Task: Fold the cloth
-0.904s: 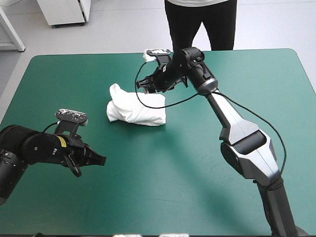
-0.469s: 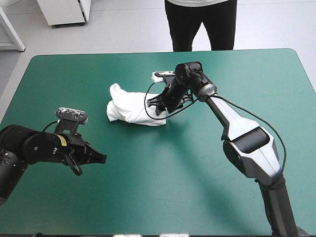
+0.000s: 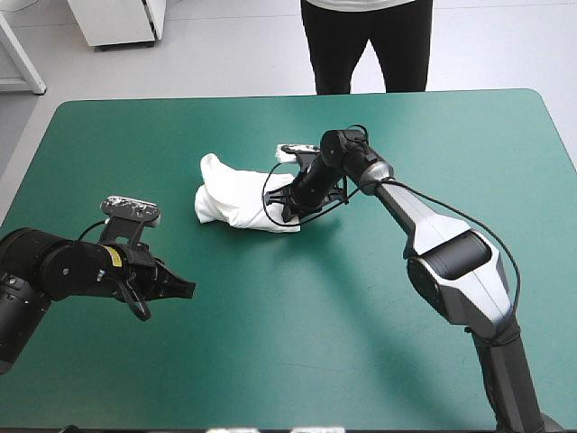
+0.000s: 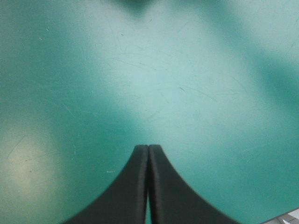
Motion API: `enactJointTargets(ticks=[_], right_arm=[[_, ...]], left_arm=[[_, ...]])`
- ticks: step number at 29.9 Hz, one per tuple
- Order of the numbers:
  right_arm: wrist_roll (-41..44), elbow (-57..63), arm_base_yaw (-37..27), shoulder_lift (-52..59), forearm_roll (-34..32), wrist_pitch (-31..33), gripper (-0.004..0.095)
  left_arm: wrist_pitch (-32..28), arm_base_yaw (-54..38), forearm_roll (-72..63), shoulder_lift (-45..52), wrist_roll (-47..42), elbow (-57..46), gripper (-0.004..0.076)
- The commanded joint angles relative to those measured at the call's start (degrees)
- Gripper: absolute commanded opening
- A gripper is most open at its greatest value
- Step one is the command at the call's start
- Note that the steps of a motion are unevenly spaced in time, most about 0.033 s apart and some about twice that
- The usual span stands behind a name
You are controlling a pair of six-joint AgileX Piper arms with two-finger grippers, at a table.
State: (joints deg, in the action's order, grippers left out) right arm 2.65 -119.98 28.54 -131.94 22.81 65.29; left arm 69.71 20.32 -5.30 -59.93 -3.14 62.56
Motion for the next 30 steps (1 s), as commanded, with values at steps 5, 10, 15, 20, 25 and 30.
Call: enactJointTargets(ticks=[5, 10, 15, 20, 25, 30], right_arm=[[2.07, -0.13, -1.24, 4.12, -10.36, 4.0, -0.0017], [2.58, 5.58, -5.4, 8.47, -14.42, 1.59, -0.0017], [2.8, 17.77, -10.47, 16.86, -19.02, -4.06, -0.0018], [2.8, 34.69, -18.7, 25.91, -20.08, -11.44, -0.0018], [2.8, 48.13, -28.44, 33.95, -22.3, -16.49, -0.0017], [0.65, 56.8, -38.46, 40.25, -22.81, -18.07, -0.0018]], left_arm=[[-1.3, 0.03, -1.2, 0.91, -0.55, 1.48, -0.001], [-0.71, 0.03, -1.2, 0.96, -0.73, 1.48, -0.001], [-1.55, 0.03, -1.2, 0.96, -0.73, 1.48, -0.001], [-1.55, 0.03, -1.2, 0.96, -0.73, 1.48, -0.001], [-1.55, 0.03, -1.2, 0.96, -0.73, 1.48, -0.001], [-1.55, 0.03, -1.2, 0.96, -0.73, 1.48, -0.001]])
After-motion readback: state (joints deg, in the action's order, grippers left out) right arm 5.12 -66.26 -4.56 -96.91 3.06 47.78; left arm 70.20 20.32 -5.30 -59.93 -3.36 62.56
